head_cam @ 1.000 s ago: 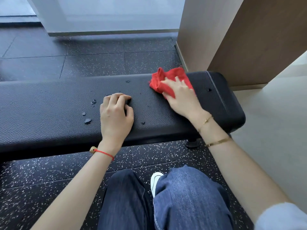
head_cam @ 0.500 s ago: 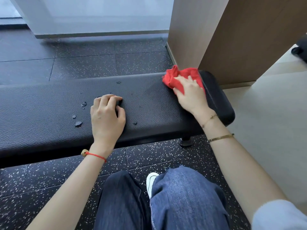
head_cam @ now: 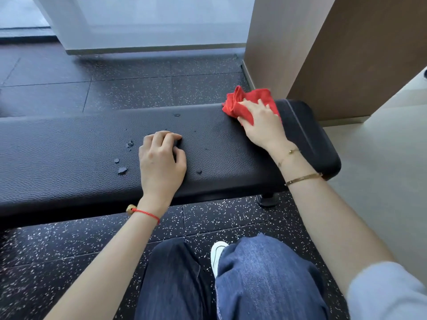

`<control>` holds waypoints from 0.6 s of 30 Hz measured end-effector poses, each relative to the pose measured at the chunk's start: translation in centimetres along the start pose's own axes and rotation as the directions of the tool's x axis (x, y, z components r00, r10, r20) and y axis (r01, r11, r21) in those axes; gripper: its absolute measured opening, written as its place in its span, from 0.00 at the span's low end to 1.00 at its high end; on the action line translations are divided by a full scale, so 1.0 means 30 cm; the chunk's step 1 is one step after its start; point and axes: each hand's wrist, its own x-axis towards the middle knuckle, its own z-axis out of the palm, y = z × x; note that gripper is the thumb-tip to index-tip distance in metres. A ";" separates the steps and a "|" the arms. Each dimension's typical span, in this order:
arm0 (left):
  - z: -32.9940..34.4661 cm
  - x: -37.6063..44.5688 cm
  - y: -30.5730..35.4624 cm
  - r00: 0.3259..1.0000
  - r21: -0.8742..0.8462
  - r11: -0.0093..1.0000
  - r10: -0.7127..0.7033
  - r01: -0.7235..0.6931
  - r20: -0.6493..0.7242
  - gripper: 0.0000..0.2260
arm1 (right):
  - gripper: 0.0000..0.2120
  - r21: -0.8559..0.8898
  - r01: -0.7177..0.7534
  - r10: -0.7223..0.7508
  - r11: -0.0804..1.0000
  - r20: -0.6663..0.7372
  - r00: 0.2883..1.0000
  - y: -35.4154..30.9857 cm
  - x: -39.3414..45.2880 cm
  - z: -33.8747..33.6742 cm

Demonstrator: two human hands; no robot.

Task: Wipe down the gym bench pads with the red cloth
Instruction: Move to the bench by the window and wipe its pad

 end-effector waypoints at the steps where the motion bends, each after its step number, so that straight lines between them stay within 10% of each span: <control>1: 0.000 0.000 -0.001 1.000 -0.003 1.000 -0.001 0.001 -0.002 0.11 | 0.18 0.006 0.068 -0.068 0.998 0.032 0.997 -0.046 -0.001 0.023; 7: -0.006 0.000 -0.005 1.000 -0.022 1.000 -0.009 0.009 0.017 0.12 | 0.18 0.113 0.298 -0.309 0.948 0.102 0.945 -0.084 -0.182 0.036; 18: -0.008 -0.005 0.004 0.999 -0.024 1.000 -0.017 0.017 0.027 0.11 | 0.18 0.016 0.133 -0.133 0.991 0.048 0.990 -0.103 -0.032 0.038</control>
